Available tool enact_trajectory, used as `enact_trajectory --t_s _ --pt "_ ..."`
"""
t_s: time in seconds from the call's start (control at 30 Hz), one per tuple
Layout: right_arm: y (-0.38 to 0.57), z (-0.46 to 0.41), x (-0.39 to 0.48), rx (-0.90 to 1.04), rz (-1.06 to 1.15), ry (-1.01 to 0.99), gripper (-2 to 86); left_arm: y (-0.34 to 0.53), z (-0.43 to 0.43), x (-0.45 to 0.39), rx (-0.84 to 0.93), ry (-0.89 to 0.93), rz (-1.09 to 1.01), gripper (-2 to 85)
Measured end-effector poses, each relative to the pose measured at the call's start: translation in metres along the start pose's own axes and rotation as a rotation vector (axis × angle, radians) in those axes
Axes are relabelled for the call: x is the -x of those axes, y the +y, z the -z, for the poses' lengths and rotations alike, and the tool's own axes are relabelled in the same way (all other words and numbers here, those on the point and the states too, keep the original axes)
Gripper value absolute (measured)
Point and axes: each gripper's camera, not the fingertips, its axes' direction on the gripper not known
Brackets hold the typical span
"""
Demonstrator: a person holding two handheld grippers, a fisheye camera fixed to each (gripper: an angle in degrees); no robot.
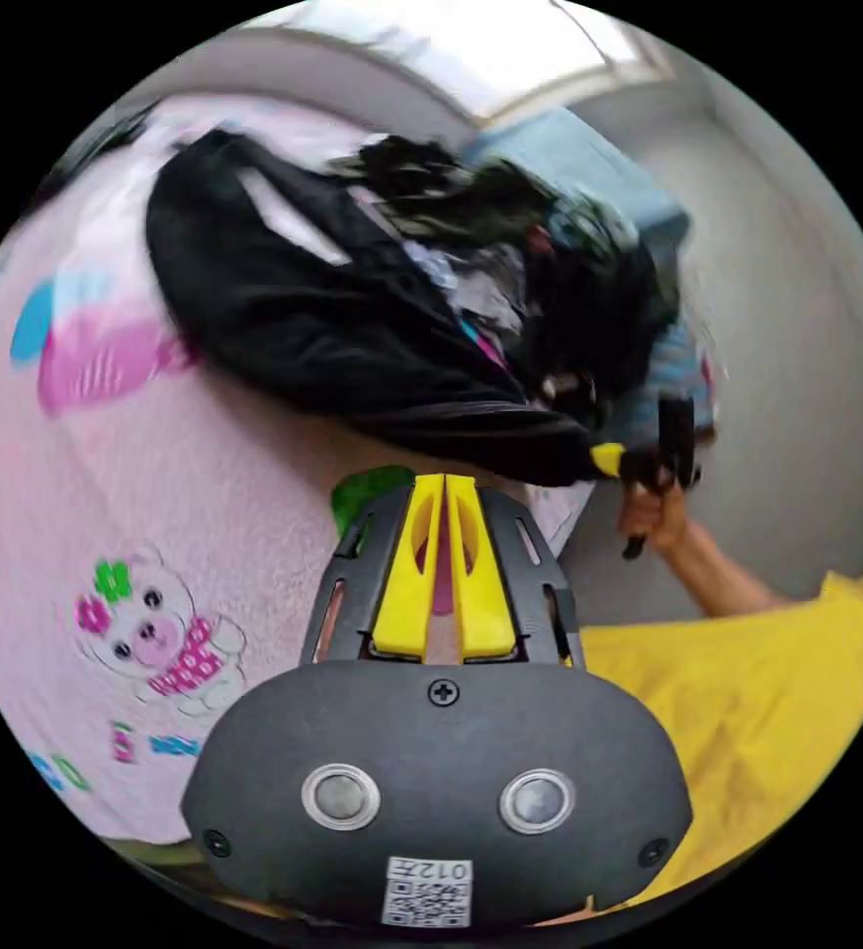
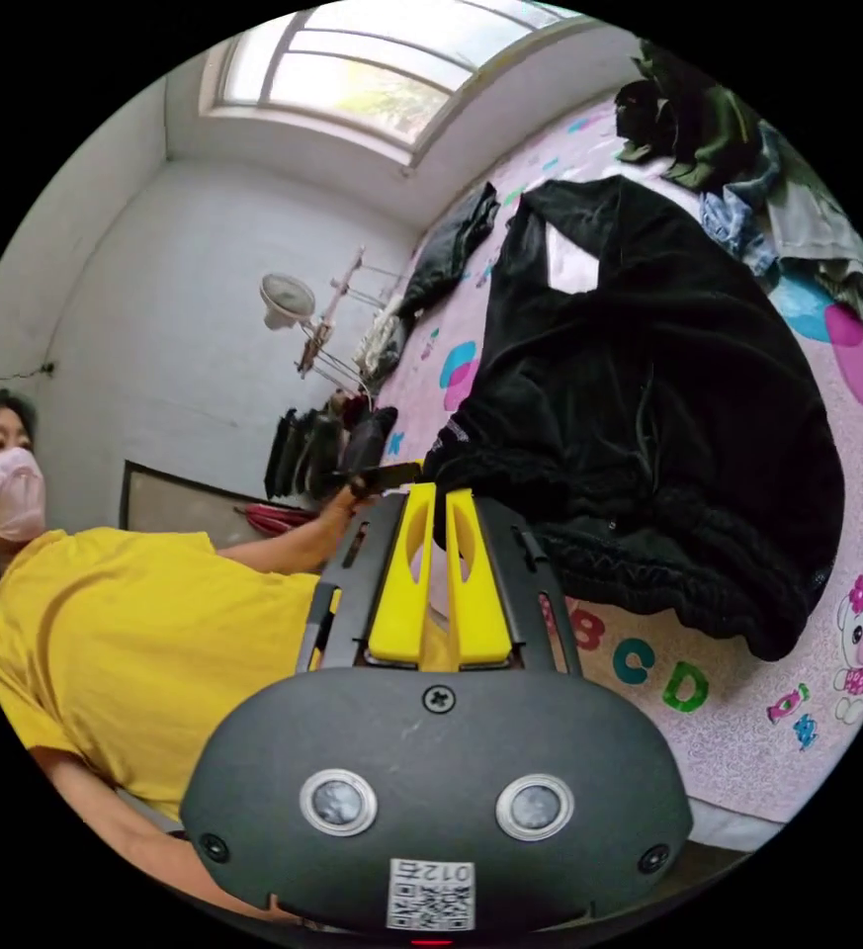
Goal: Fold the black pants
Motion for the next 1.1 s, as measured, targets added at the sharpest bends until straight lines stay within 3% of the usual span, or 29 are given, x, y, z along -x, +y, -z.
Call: enact_trajectory --t_s 0.17,0.43,0.53,0.67,0.87,1.1 --pt "0.013 0.079 -0.018 -0.169 -0.031 -0.065 1.4 -0.030 0.039 0.084 -0.101 0.266 0.363 4.6" --pt "0.009 0.139 -0.042 -0.214 -0.033 -0.108 1.3 -0.122 0.070 0.105 -0.240 0.523 0.527 8.7" --pt "0.004 0.158 -0.058 -0.200 -0.038 -0.084 1.3 -0.158 0.110 0.116 -0.387 0.426 0.597 8.5" --pt "0.007 0.195 -0.113 -0.278 -0.187 -0.003 1.1 -0.223 0.188 0.136 -0.513 0.163 0.626 7.7" --pt "0.021 0.227 -0.200 -0.345 -0.451 0.128 1.0 -0.357 0.279 0.162 -0.491 -0.013 0.579 7.4" --pt "0.016 0.222 -0.231 -0.313 -0.519 0.177 1.1 -0.500 0.321 0.169 -0.385 -0.170 0.569 8.4"
